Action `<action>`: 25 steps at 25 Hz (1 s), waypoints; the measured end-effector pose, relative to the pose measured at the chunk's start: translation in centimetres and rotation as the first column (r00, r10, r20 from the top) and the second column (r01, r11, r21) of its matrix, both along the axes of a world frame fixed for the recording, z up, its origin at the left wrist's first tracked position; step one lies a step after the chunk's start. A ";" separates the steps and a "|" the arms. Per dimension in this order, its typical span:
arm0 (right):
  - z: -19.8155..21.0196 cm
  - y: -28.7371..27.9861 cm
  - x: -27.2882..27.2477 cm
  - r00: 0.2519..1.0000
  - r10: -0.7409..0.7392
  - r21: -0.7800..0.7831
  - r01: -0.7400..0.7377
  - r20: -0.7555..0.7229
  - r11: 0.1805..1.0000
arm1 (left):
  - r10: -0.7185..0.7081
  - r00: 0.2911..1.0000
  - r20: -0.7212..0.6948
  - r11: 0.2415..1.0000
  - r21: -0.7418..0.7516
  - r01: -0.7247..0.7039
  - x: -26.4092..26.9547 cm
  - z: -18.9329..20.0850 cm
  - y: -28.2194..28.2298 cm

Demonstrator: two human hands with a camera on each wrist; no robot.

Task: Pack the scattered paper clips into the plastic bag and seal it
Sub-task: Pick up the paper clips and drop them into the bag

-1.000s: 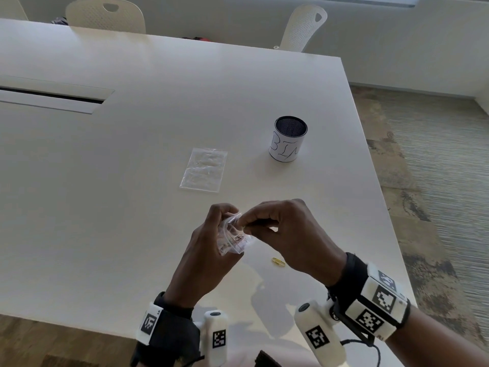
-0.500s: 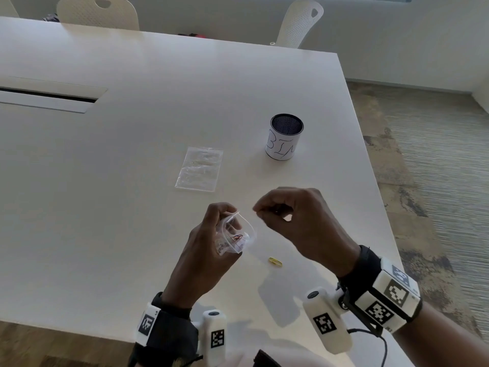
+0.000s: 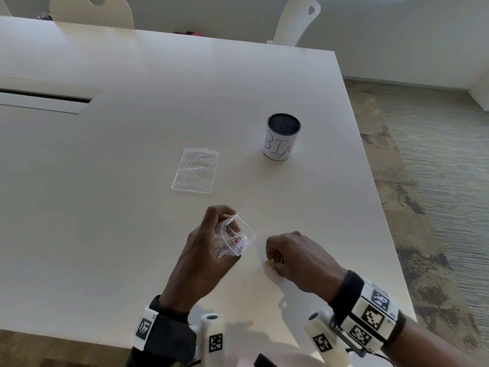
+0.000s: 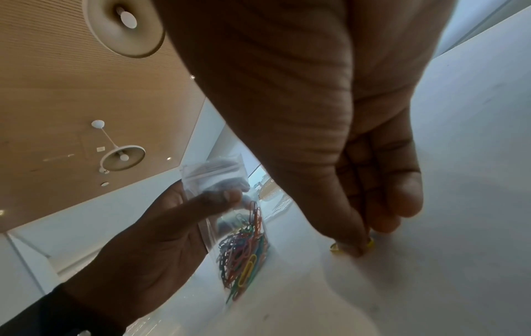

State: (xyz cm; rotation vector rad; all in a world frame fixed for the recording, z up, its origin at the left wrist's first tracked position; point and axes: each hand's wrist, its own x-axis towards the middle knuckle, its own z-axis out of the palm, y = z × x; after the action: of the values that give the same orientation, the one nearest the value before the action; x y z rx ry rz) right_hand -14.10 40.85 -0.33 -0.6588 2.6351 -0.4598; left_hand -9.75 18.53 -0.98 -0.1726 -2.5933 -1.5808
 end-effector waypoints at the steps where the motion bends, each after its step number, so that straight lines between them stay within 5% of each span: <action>1: 0.1 -0.1 0.0 1.000 0.002 0.006 -0.002 0.014 1.000 | -0.001 1.000 -0.001 1.000 -0.003 0.001 0.0 0.0 0.0; 11: 0.6 -1.3 1.3 0.989 0.098 0.155 -0.080 -0.115 0.985 | 0.004 1.000 -0.021 1.000 -0.022 -0.004 -0.2 0.2 -0.1; 16: 1.0 -0.8 0.4 0.979 0.087 0.110 -0.068 -0.185 0.992 | -0.006 1.000 -0.016 1.000 -0.024 0.005 -0.2 0.2 -0.2; 19: 1.6 -0.5 0.0 0.990 -0.066 -0.124 0.050 -0.123 0.991 | 0.004 1.000 -0.010 1.000 -0.015 -0.004 -0.1 0.2 -0.3; 22: 2.9 -0.6 -0.5 0.971 -0.231 -0.443 0.180 -0.064 0.878 | 0.007 1.000 -0.010 1.000 -0.008 -0.007 0.0 0.2 -0.2; 25: 4.8 -1.6 -0.2 0.971 -0.220 -0.626 0.117 -0.090 0.771 | 0.006 1.000 -0.005 1.000 -0.013 -0.006 0.1 0.5 -0.1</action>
State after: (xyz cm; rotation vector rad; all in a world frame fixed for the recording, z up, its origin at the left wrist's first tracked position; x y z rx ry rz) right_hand -14.34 39.25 4.44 -0.6573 2.6866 -1.4264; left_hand -9.67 18.44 -0.52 -0.1695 -2.5983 -1.5593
